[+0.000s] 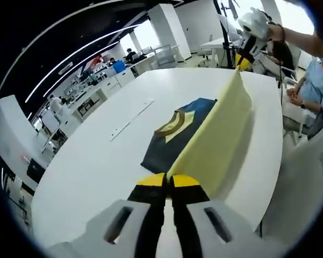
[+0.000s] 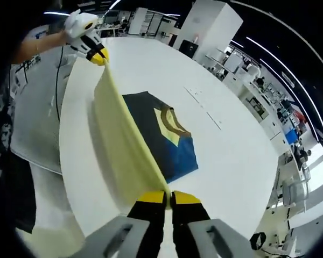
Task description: Fold the garment on the visible template until the final outline fits inside the template.
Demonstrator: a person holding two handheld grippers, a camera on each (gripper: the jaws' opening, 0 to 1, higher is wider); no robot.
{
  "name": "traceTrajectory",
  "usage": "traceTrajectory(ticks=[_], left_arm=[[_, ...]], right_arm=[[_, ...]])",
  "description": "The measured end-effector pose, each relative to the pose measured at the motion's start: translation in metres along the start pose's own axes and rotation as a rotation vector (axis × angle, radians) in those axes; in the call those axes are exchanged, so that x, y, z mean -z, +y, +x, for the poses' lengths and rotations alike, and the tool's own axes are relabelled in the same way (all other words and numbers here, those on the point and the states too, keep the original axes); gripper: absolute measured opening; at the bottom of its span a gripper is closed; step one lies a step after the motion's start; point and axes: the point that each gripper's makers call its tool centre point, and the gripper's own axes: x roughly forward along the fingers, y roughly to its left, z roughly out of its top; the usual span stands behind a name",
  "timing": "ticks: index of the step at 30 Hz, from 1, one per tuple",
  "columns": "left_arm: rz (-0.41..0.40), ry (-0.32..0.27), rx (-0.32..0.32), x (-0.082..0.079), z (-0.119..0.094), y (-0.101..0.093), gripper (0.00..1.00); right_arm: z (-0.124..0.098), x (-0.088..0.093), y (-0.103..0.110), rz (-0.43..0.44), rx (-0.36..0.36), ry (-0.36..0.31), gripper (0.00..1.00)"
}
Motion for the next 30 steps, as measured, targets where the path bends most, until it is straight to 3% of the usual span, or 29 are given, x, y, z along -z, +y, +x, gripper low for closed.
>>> traceTrajectory(ticks=[7,14,22,30], left_arm=[[0.003,-0.028,-0.091,-0.014,0.008,0.02,0.0],[0.009,-0.048,-0.14,-0.024,0.02,0.035,0.0],[-0.015,-0.064,-0.202,-0.03,0.038,0.057,0.0],[-0.021,-0.058,-0.228,-0.031,0.068,0.072,0.0]], right_arm=[[0.006,-0.013,-0.021,0.017,0.061,-0.027,0.0],[0.015,-0.022,-0.042,0.001,0.118,-0.028,0.0],[0.03,-0.035,-0.067,0.073,0.171,-0.062,0.0],[0.057,-0.031,-0.085,0.129,0.192,-0.035,0.0]])
